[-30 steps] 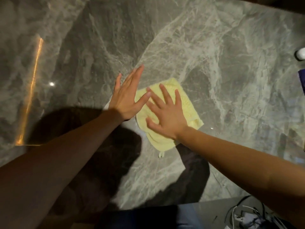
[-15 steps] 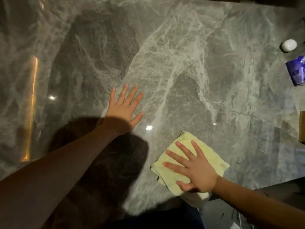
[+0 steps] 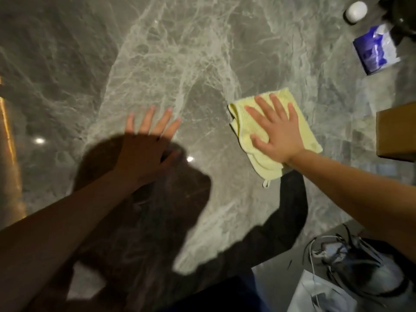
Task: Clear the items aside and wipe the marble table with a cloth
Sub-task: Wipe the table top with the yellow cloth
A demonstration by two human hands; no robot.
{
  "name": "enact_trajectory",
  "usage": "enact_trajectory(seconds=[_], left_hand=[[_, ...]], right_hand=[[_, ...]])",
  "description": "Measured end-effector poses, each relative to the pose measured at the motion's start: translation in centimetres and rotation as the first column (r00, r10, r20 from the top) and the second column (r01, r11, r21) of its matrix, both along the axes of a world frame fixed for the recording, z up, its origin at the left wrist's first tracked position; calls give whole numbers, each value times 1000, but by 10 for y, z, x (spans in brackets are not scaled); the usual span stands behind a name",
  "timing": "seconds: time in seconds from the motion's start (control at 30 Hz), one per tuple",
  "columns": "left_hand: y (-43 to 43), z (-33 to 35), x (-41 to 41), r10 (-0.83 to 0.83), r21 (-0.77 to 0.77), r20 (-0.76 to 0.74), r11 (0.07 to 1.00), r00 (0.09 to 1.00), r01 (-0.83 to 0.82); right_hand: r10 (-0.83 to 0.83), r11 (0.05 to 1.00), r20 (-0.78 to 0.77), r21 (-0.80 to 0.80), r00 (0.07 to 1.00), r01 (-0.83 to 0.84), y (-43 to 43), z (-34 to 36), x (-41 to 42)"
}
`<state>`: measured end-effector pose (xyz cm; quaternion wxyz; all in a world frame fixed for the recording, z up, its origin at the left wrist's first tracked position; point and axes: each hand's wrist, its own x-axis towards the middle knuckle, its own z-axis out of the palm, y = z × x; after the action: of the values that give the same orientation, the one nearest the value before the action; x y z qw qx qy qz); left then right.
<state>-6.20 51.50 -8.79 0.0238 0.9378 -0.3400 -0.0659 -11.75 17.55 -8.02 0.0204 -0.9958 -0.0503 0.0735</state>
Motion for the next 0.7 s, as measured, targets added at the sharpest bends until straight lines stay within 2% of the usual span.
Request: enact_trajectory(seconds=[0.23,0.3,0.5,0.7], left_hand=[[-108,1,7,-35,-41,-48,999,998,33],[-129,1,4,0,-61,-66,998,998,-4],[-138,-3,-3,53,-30,-9,998,999,-53],[-140,0,-3,70,-3,-33,998,997,-70]], right_hand=[[-198,979,24,49,980,196,-48,0,65],[-236,971,23,43,972,234,-64,-1,84],[-306,951,17,48,952,305,-104,1,132],[-307,951,14,31,952,307,-104,0,134]])
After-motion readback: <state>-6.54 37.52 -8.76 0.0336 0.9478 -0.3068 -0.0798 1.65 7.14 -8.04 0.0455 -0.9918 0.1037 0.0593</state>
